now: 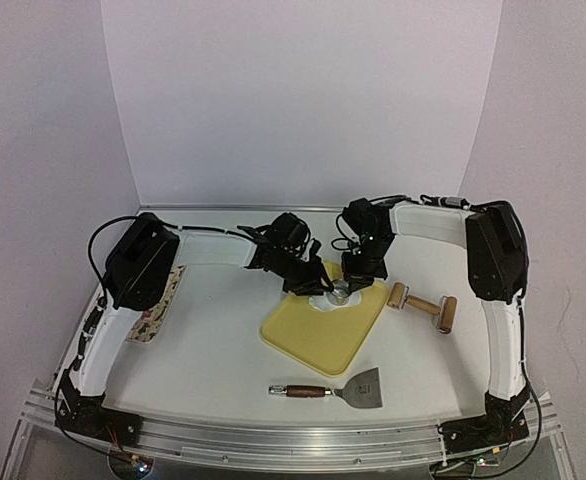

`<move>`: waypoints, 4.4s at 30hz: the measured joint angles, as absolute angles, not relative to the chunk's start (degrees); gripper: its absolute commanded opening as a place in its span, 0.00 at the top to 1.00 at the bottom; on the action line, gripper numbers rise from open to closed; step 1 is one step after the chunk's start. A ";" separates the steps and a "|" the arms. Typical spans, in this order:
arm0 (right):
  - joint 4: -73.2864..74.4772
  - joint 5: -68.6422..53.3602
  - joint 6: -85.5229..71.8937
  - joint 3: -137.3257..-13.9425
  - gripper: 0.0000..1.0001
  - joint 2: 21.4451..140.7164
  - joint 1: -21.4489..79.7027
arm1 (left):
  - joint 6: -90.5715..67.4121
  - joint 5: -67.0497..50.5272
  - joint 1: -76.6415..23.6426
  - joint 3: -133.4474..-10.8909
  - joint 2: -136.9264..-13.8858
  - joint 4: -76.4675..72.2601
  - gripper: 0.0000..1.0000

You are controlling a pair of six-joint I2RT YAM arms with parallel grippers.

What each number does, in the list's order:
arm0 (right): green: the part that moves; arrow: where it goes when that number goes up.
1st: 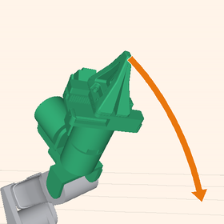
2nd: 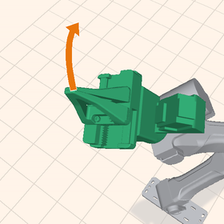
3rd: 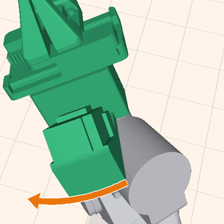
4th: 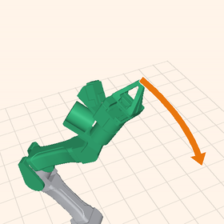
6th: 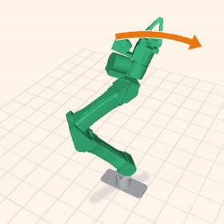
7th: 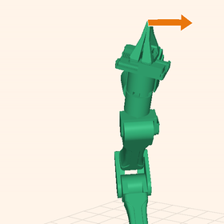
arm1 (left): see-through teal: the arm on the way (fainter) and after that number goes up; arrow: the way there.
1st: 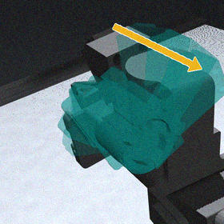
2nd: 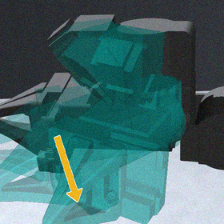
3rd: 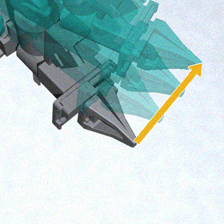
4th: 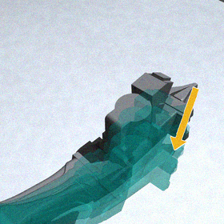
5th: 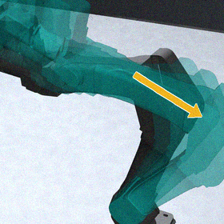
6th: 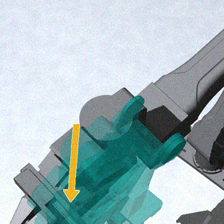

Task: Roll out the dumpling wrappers from the dough

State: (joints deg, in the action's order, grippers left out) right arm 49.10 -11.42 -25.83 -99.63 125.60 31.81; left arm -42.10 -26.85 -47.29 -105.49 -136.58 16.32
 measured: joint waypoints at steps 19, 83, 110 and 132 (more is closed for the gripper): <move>49.01 -11.73 -25.56 -99.74 1.00 125.99 31.79 | -42.00 -27.02 -47.31 -105.60 -137.34 15.42 0.83; 51.05 -10.20 -28.06 -102.33 1.00 127.59 33.08 | -40.68 -25.74 -47.59 -102.94 -136.59 12.81 0.82; 55.79 -11.62 -30.08 -108.29 0.64 126.92 33.71 | -35.38 -22.45 -47.64 -107.77 -134.49 22.33 0.43; 51.25 -19.00 -26.81 -99.15 0.64 122.58 25.17 | -31.90 -19.36 -47.75 -113.88 -135.00 30.20 0.50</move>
State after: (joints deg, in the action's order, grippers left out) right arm 51.25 -19.00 -26.81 -99.15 122.58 25.17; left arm -31.90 -19.36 -47.75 -113.88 -135.00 30.20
